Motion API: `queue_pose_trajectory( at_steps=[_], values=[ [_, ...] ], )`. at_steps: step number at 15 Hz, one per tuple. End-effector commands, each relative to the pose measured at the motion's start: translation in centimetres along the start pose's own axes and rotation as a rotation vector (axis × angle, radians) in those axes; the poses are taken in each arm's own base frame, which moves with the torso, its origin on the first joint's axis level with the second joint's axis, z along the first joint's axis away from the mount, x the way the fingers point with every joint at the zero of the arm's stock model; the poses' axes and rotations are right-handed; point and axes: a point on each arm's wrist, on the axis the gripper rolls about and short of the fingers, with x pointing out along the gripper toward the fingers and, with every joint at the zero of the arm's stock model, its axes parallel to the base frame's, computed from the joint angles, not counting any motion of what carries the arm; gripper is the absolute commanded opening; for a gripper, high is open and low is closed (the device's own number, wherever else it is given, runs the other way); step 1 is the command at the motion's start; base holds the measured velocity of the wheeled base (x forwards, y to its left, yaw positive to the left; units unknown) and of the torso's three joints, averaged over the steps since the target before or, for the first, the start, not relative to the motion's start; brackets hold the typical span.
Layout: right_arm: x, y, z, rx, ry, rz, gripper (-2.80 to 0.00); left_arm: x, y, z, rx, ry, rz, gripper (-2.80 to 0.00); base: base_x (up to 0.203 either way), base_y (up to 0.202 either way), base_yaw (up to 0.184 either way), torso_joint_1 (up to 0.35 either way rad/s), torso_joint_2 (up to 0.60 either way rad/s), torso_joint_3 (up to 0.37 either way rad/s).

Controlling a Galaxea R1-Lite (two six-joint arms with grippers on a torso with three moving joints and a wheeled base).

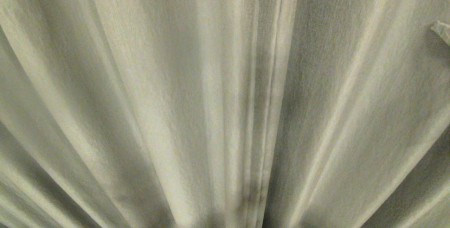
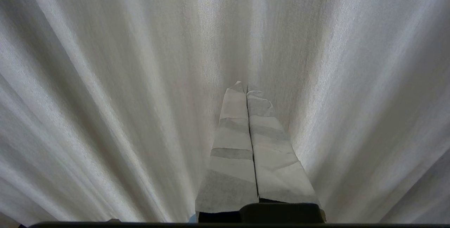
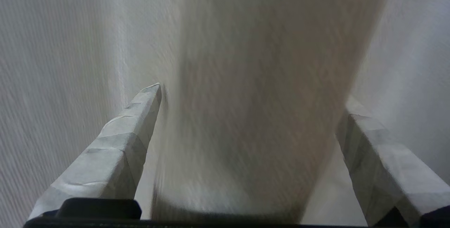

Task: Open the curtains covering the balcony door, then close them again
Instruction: Pull the outer curtains open on both sides

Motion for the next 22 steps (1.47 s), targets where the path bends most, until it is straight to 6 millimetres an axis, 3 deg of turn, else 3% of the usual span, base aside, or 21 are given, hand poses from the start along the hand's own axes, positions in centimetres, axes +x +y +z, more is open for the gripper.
queue_pose_trajectory(
  at_steps=[1,8,9,17,22],
  values=[
    [2.0,-0.2,-1.0,0.007,0.022,0.028,0.0,0.0,0.0,0.0,0.0,0.0,0.001,-2.8,0.0,0.0,0.0,0.0,0.0,0.0],
    [3.2,-0.8,-1.4,0.056,0.024,0.113,0.0,0.0,0.0,0.0,0.0,0.0,0.001,-2.8,0.0,0.0,0.0,0.0,0.0,0.0],
    [3.4,-0.8,-1.4,0.056,0.024,0.115,-2.8,0.0,0.0,0.0,0.0,0.0,0.001,-2.8,0.0,0.0,0.0,0.0,0.0,0.0],
    [4.3,-1.2,1.0,0.06,-0.058,0.12,-2.8,0.0,0.0,0.0,0.0,0.0,0.001,-2.8,0.0,0.0,0.0,0.0,0.0,0.0],
    [4.2,-1.2,1.1,0.06,-0.06,0.12,-2.8,0.0,0.0,0.0,0.0,0.0,0.001,-2.8,0.0,0.0,0.0,0.0,0.0,0.0]
  ],
)
